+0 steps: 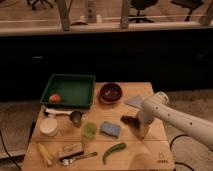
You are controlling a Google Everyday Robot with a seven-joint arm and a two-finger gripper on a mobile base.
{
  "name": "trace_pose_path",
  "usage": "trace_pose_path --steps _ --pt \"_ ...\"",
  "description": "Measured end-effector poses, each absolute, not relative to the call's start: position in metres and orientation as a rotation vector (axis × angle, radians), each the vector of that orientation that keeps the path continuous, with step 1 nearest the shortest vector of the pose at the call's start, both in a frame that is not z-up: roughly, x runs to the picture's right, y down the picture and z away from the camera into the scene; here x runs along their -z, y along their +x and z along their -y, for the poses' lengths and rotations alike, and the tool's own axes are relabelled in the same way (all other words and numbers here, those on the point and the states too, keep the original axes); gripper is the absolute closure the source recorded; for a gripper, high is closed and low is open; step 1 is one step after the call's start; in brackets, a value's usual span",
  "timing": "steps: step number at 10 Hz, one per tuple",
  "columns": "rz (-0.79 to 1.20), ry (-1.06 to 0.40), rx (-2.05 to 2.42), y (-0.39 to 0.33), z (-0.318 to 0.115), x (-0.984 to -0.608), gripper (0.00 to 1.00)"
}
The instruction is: Place grapes in metal cup
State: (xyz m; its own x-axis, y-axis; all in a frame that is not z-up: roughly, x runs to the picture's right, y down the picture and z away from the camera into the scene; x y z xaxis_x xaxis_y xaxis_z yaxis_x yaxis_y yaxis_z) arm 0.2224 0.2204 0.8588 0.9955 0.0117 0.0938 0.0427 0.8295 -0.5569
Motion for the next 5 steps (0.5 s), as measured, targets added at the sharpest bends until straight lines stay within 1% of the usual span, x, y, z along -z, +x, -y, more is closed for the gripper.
trace_pose_path --steps 1,2,4,5 --pt "0.095 -0.589 0.016 0.2228 -0.2188 -0.8579 0.71" --pt "0.095 -0.587 0.013 0.2239 -0.2175 -0.8559 0.81" --pt "0.095 -0.587 0.016 0.2243 -0.2156 -0.8527 0.98" --pt "0.095 -0.587 0.018 0.2240 -0.2154 -0.8526 1.00"
